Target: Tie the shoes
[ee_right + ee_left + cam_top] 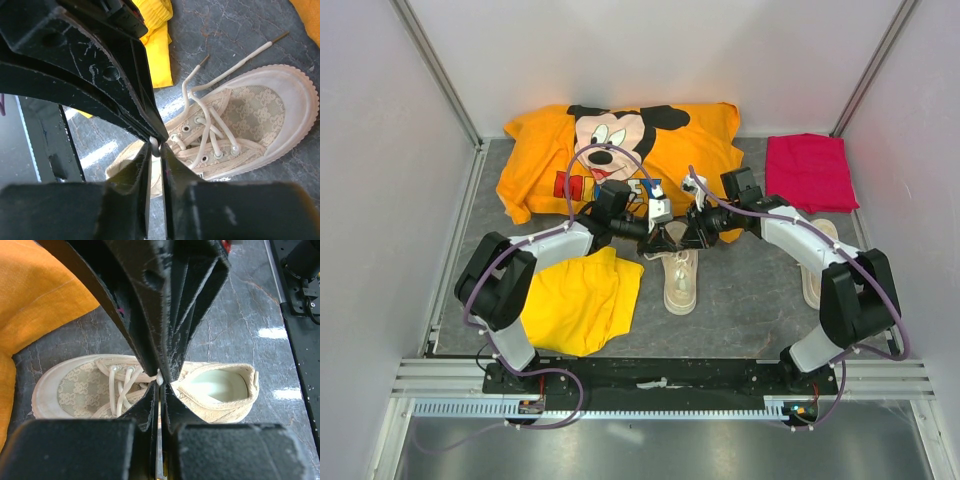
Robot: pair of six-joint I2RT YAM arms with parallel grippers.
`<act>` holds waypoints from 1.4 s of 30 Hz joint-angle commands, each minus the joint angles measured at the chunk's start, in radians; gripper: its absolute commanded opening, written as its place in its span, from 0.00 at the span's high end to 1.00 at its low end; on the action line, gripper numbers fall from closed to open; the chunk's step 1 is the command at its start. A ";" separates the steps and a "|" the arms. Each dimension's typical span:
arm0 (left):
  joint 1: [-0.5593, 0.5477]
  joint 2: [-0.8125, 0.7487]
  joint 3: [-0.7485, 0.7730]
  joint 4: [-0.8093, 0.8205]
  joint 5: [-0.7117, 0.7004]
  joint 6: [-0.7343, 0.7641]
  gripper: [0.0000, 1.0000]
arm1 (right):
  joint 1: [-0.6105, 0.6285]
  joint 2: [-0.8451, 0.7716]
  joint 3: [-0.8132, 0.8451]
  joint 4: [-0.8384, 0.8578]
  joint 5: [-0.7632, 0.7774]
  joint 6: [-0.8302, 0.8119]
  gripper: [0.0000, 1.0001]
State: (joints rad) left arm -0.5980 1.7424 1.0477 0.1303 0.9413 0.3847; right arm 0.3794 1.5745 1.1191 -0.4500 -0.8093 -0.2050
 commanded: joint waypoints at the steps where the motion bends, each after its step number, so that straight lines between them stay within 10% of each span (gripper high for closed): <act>1: -0.005 -0.007 0.005 0.049 0.001 -0.032 0.98 | 0.003 0.013 0.004 0.046 -0.031 0.016 0.96; 11: 0.108 -0.046 0.073 -0.219 -0.006 0.216 0.49 | 0.004 -0.010 -0.008 0.027 -0.019 -0.020 1.00; 18: 0.181 0.061 0.210 -0.529 -0.022 0.615 0.50 | 0.024 -0.018 -0.007 -0.001 -0.018 -0.045 1.00; 42: 0.058 0.215 0.253 -0.600 -0.161 1.003 0.52 | 0.026 -0.018 -0.007 -0.050 0.002 -0.070 1.00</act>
State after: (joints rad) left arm -0.5255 1.9362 1.2572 -0.4412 0.7601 1.2999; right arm 0.4038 1.5829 1.1183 -0.5026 -0.8082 -0.2573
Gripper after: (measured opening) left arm 0.478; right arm 0.008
